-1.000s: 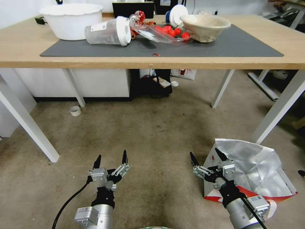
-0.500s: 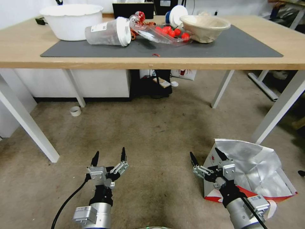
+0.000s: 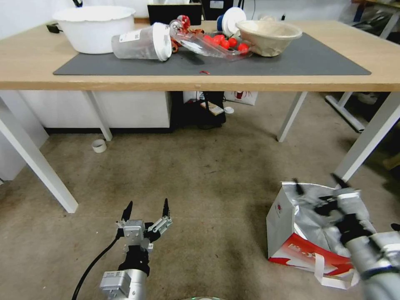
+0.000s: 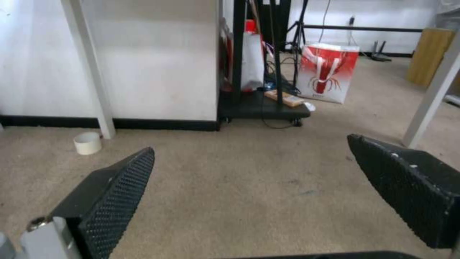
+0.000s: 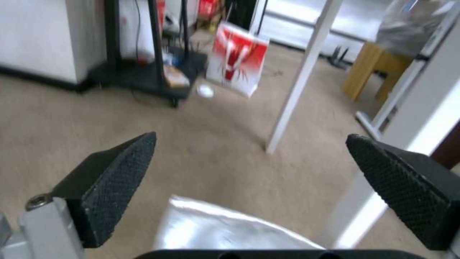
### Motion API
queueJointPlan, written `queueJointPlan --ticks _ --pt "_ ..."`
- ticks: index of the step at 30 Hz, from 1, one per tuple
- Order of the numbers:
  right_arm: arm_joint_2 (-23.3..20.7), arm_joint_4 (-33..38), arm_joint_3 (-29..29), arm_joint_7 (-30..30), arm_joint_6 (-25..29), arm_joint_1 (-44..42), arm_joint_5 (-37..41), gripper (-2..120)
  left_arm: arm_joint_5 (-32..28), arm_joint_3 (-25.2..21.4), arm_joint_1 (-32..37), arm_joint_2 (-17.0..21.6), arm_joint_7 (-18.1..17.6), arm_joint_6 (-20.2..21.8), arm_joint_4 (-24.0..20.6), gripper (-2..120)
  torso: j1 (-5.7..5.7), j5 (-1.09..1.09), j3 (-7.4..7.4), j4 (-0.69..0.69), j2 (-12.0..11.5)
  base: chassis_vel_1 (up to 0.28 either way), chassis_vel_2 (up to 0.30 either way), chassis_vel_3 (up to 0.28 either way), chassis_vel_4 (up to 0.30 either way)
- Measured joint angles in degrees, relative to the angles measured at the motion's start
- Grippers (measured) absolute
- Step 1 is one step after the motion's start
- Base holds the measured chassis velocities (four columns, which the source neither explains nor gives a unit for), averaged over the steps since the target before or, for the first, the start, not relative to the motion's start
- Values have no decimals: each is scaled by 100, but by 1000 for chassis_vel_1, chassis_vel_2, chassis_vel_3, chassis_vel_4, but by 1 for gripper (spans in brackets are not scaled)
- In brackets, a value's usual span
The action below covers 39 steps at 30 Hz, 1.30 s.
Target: Pick up the food delivery bag from the floor and place it on the table.
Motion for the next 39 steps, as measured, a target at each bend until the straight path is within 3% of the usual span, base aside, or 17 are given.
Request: queueJointPlan --ticks 1,3,5,7,11,14,15,18,21,25,28,29,35,39 --pt "0 0 0 0 0 0 0 100 0 0 0 0 0 0 0 100 0 0 0 0 0 0 0 0 0" --pt "-525 -462 182 -515 37 123 205 100 -41 32 -14 -8 3 0 4 100 0 -1 0 -2 0 0 0 0 0" --pt "-651 -572 200 -637 62 162 223 100 -57 41 -20 -15 3 0 11 100 0 -1 0 -1 0 0 0 0 0" --pt "-1451 -1200 128 -1314 157 521 46 100 -80 69 -34 -33 4 0 49 100 0 -2 0 1 1 0 0 0 0" --pt "-1972 -1634 -45 -1731 238 795 -113 100 -92 71 -38 -49 5 0 59 100 0 -2 1 2 1 0 0 0 0" --pt "-2626 -2223 -297 -2358 977 1123 -507 100 -115 54 -49 -74 8 -1 94 100 1 -4 0 2 2 0 0 0 0" --pt "-2626 -2223 -297 -2358 977 1123 -507 100 -115 54 -49 -74 8 -1 94 100 1 -4 0 2 2 0 0 0 0" --pt "-3383 -2908 -619 -3098 1144 1441 -723 100 -112 30 -49 -129 7 -1 167 100 1 -2 1 0 2 0 0 0 0" --pt "-3698 -3241 -810 -3375 1342 1607 -887 100 -109 31 -58 -169 6 -2 186 100 1 -3 0 1 2 0 0 0 0" --pt "-3942 -3525 -1121 -3586 1397 1821 -1036 100 -100 28 -83 -223 0 -2 217 100 1 -3 0 -2 2 0 0 0 0" --pt "-4038 -3802 -1844 -3688 1427 2314 -1243 100 -59 23 -77 -288 -1 -2 235 100 1 -3 0 -1 3 0 0 0 0" --pt "-4038 -3802 -1844 -3688 1427 2314 -1243 100 -59 23 -77 -288 -1 -2 235 100 1 -3 0 -1 3 0 0 0 0" --pt "-3771 -4390 -3177 -3846 1496 3792 -1546 100 -40 -37 -39 -337 -2 -4 235 100 1 -3 0 2 3 0 0 0 0" --pt "-3621 -4652 -3693 -3895 1503 4269 -1644 100 -40 -61 -50 -356 -2 -2 235 100 1 -3 0 2 3 0 0 0 0"
